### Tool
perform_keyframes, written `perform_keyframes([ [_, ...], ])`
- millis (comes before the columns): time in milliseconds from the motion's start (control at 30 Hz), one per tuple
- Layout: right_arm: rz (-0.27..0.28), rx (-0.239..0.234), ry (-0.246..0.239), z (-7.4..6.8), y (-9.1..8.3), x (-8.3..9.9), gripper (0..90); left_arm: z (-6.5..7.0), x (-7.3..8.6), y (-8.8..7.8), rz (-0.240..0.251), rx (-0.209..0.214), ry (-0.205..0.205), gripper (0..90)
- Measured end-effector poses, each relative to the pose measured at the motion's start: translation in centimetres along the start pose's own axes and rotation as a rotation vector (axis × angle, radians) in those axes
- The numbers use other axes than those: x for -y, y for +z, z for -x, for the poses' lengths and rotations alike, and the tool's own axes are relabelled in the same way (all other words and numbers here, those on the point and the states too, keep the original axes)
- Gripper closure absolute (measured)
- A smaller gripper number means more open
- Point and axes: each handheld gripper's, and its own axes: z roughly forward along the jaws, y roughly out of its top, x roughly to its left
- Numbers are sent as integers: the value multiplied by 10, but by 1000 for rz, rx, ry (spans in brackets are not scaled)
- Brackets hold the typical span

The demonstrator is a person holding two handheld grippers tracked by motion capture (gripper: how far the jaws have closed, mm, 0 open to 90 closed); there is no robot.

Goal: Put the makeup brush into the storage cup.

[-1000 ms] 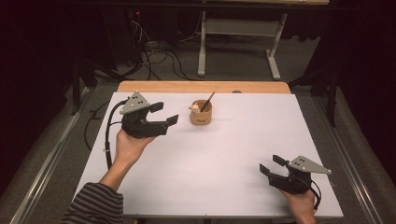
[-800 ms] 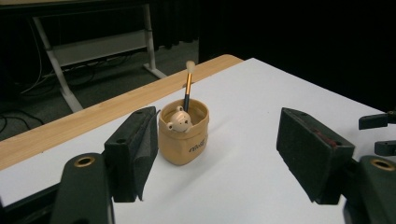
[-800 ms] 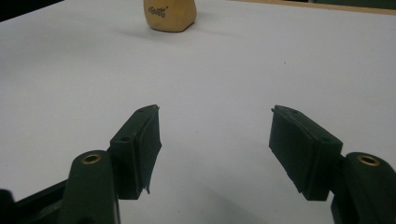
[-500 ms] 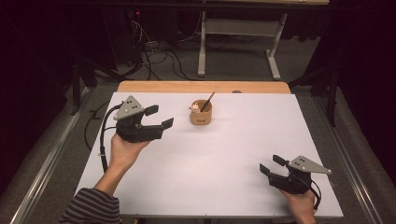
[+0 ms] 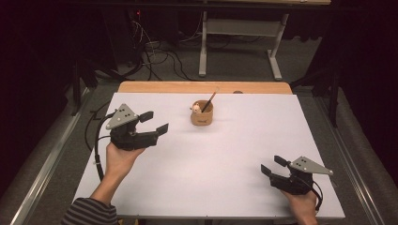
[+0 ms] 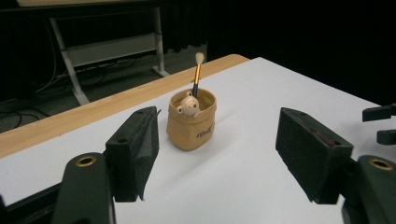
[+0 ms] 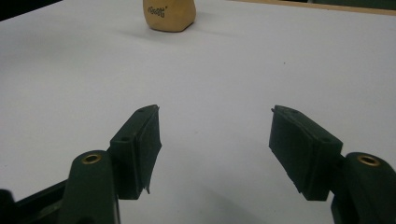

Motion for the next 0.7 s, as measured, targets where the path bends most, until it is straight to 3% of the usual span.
perform_keyframes([
  [333,-2,4,2,0,0,0,359,-7,15,-21,29,-37,-28,312],
  [700,2,3,4,0,-1,0,359,-8,28,-32,29,-51,-48,307],
])
